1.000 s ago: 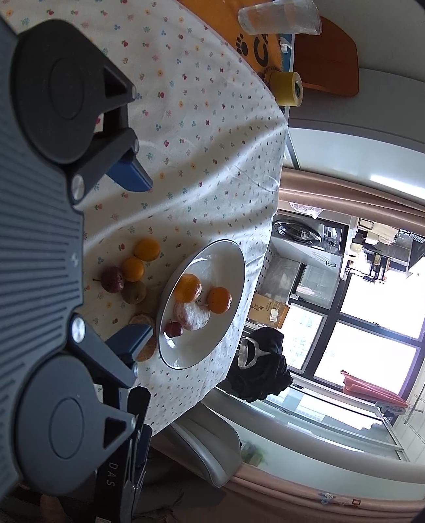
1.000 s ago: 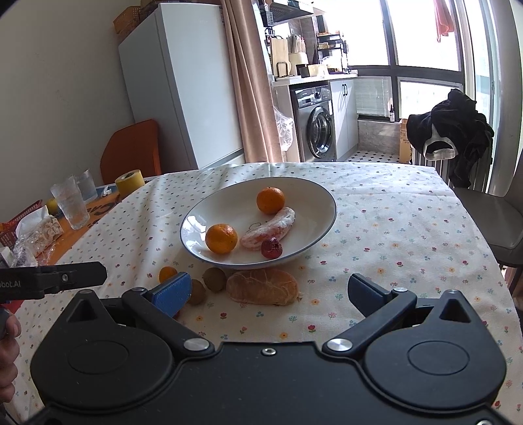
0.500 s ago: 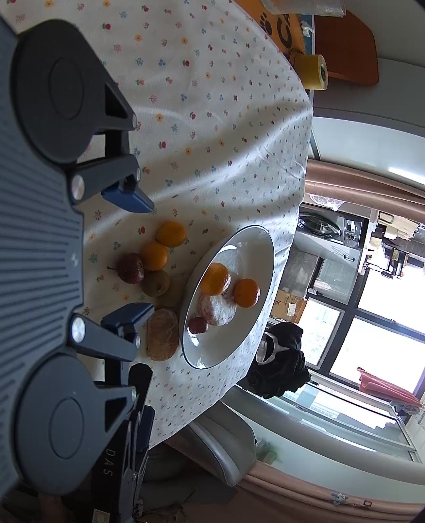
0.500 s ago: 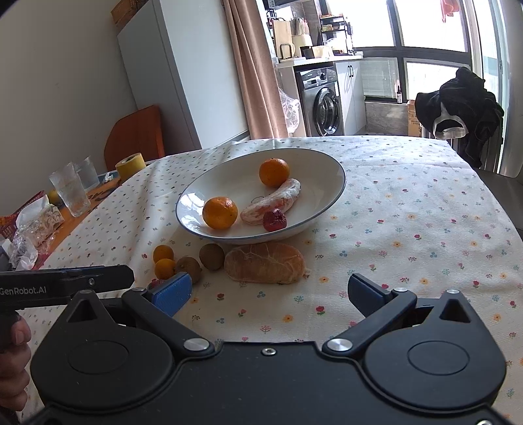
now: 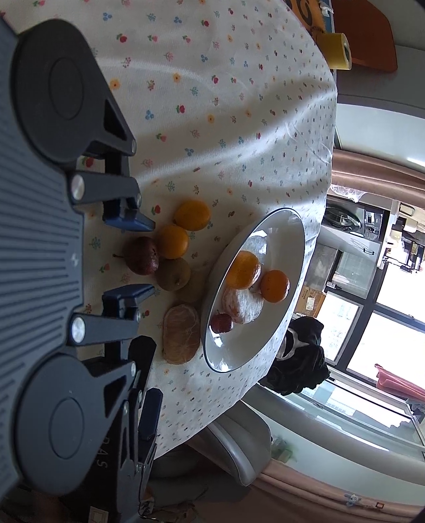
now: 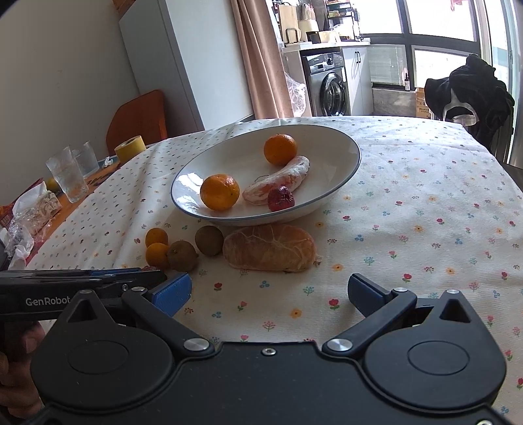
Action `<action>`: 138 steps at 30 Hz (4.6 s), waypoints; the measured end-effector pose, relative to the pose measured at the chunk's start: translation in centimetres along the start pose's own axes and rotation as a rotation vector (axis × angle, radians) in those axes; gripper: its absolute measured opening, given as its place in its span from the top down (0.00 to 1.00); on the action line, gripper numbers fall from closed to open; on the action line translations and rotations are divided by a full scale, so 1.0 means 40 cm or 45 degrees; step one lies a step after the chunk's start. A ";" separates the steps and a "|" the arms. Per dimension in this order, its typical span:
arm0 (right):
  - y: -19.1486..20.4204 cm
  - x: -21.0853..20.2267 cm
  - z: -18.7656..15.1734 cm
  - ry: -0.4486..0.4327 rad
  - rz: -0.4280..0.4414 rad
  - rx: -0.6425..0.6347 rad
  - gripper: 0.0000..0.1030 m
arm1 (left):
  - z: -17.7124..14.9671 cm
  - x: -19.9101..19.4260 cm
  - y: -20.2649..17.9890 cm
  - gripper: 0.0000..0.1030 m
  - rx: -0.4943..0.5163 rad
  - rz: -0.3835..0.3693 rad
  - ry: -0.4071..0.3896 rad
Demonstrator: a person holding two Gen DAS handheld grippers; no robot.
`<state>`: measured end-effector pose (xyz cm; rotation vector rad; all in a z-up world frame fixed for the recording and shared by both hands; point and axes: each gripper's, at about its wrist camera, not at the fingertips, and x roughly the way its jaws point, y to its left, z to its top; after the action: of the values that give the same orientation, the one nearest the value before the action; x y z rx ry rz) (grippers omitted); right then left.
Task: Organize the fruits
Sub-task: 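Grasp a red plum with the left gripper while the right grasps the peeled pomelo segment, then carry the plum and the pomelo segment toward the white bowl with both grippers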
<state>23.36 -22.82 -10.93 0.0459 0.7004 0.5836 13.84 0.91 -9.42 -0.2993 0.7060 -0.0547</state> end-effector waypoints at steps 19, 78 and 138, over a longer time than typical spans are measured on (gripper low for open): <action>0.049 0.065 0.021 -0.012 -0.145 -0.056 0.00 | 0.025 -0.049 0.049 0.77 -0.055 0.000 -0.065; 0.046 -0.003 0.039 -0.061 -0.255 -0.091 0.22 | 0.056 -0.104 0.066 0.77 -0.088 0.041 -0.161; 0.009 0.047 0.138 -0.212 -0.238 -0.067 0.35 | 0.172 0.036 -0.032 0.77 0.026 0.008 -0.114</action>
<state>27.76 -20.72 -7.71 -0.0195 0.5208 0.4129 19.44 1.21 -4.98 -0.2784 0.6175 -0.0418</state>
